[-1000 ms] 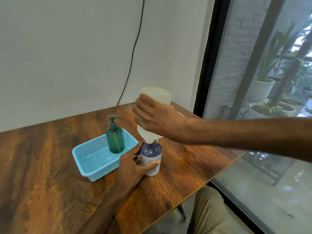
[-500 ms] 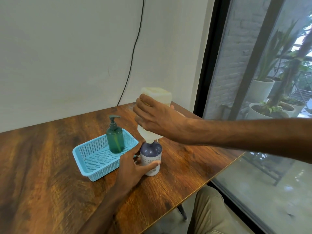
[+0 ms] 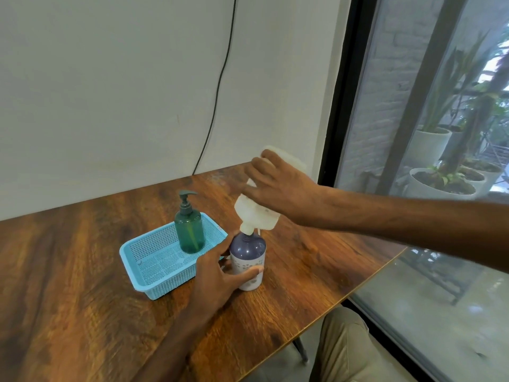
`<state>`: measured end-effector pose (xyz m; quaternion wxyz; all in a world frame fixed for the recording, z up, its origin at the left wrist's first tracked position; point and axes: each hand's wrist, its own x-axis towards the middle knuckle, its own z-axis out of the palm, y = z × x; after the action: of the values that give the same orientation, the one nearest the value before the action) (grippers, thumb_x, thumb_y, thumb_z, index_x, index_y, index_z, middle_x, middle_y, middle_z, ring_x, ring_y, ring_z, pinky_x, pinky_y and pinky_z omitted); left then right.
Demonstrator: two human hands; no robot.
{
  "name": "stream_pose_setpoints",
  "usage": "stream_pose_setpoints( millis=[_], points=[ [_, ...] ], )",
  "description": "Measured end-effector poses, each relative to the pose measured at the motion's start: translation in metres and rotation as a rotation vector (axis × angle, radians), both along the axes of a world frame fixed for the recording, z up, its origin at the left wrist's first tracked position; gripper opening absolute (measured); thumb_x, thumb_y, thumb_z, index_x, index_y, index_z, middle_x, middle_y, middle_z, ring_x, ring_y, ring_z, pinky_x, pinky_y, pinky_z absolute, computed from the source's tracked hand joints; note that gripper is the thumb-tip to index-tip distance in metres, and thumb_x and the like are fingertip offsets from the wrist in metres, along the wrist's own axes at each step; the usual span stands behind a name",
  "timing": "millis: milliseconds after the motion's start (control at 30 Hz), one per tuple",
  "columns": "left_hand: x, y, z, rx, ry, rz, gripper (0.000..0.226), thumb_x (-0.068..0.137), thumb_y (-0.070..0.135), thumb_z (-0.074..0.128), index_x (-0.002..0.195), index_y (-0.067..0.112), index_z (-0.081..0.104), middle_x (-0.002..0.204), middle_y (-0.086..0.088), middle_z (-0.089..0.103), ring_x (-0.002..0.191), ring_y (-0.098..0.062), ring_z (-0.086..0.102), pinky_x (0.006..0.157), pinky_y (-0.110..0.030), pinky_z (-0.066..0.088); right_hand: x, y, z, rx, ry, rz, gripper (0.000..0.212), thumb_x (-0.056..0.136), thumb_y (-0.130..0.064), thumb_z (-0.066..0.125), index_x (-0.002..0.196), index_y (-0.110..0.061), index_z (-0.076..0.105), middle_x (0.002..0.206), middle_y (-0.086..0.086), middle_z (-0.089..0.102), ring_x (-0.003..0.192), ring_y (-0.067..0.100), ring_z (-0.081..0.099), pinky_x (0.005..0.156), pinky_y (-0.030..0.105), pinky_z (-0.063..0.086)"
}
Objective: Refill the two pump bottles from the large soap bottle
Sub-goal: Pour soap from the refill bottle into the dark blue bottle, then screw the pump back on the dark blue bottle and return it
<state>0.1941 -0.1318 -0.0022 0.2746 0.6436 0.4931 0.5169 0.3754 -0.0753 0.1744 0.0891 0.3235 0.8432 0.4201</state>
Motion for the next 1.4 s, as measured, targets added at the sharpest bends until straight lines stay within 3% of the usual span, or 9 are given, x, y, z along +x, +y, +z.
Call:
stream_pose_setpoints(
  millis=[167,367,533,633,733,1000,1167,1267,1400],
  points=[
    [-0.001,0.000,0.003,-0.016,-0.014,-0.007,0.088,0.061,0.035,0.100,0.140,0.026,0.063,0.123,0.031,0.068,0.116,0.013,0.062,0.087,-0.015,0.057,0.037,-0.003,-0.007,-0.216,0.202,-0.104,0.098,0.072,-0.018,0.081,0.150,-0.028,0.024,0.145,0.014,0.038,0.134,0.032,0.035,0.113,0.053,0.030],
    [-0.001,-0.001,0.003,-0.005,-0.007,-0.014,0.088,0.063,0.032,0.100,0.141,0.027,0.061,0.128,0.026,0.068,0.119,0.010,0.062,0.089,-0.017,0.058,0.072,0.008,-0.045,-0.533,0.513,-0.163,0.086,0.075,-0.067,0.053,0.152,-0.044,0.020,0.140,-0.009,0.041,0.127,0.011,0.039,0.108,0.041,0.038],
    [0.001,-0.002,0.004,0.004,-0.004,-0.023,0.088,0.063,0.034,0.098,0.142,0.030,0.059,0.129,0.029,0.064,0.119,0.013,0.059,0.089,-0.012,0.055,0.091,-0.001,-0.063,-0.507,0.594,-0.127,0.094,0.074,-0.062,0.067,0.153,-0.039,0.023,0.140,-0.010,0.047,0.123,0.012,0.049,0.102,0.039,0.046],
    [0.001,-0.004,0.005,0.001,0.003,-0.020,0.087,0.064,0.035,0.099,0.141,0.027,0.060,0.128,0.026,0.068,0.119,0.010,0.062,0.088,-0.013,0.055,0.098,-0.007,-0.091,-0.714,0.971,-0.244,0.095,0.063,-0.070,0.077,0.143,-0.052,0.028,0.137,-0.021,0.047,0.124,0.005,0.047,0.106,0.040,0.045],
    [0.003,-0.006,0.007,0.002,0.026,-0.024,0.083,0.065,0.030,0.099,0.138,0.032,0.060,0.127,0.027,0.066,0.117,0.013,0.061,0.085,-0.007,0.052,0.106,-0.010,-0.124,-0.780,1.296,-0.404,0.103,0.053,-0.071,0.084,0.139,-0.044,0.033,0.132,-0.018,0.053,0.121,0.007,0.051,0.102,0.036,0.048],
    [0.007,-0.008,0.006,-0.043,0.059,-0.001,0.081,0.066,0.026,0.097,0.132,0.044,0.053,0.116,0.047,0.061,0.116,0.023,0.054,0.082,-0.002,0.049,0.117,-0.017,-0.167,-0.770,1.714,-0.518,0.091,0.059,-0.057,0.089,0.133,-0.037,0.041,0.138,-0.006,0.058,0.114,0.010,0.058,0.081,0.022,0.047],
    [0.005,-0.011,0.009,-0.070,0.177,0.047,0.088,0.069,0.049,0.091,0.145,0.037,0.048,0.134,0.032,0.055,0.123,0.020,0.050,0.092,-0.004,0.046,0.117,-0.032,-0.175,-0.802,1.761,-0.550,0.115,0.050,-0.069,0.086,0.146,-0.032,0.035,0.150,-0.004,0.049,0.128,0.018,0.054,0.100,0.039,0.050],
    [-0.006,-0.019,0.009,-0.112,0.253,0.082,0.088,0.069,0.062,0.085,0.144,0.044,0.043,0.133,0.040,0.049,0.121,0.025,0.045,0.097,-0.008,0.038,0.115,-0.060,-0.181,-0.731,2.006,-0.485,0.132,0.040,-0.067,0.091,0.152,-0.033,0.030,0.155,-0.007,0.043,0.135,0.016,0.049,0.106,0.044,0.047],
    [-0.029,-0.030,-0.003,-0.139,0.492,0.137,0.071,0.085,0.052,0.079,0.146,0.034,0.050,0.140,0.020,0.056,0.121,0.004,0.053,0.100,-0.018,0.041,0.095,-0.109,-0.197,-0.497,2.124,-0.459,0.096,0.062,-0.046,0.090,0.145,-0.036,0.043,0.146,-0.009,0.051,0.126,0.013,0.055,0.101,0.044,0.052]
  ],
)
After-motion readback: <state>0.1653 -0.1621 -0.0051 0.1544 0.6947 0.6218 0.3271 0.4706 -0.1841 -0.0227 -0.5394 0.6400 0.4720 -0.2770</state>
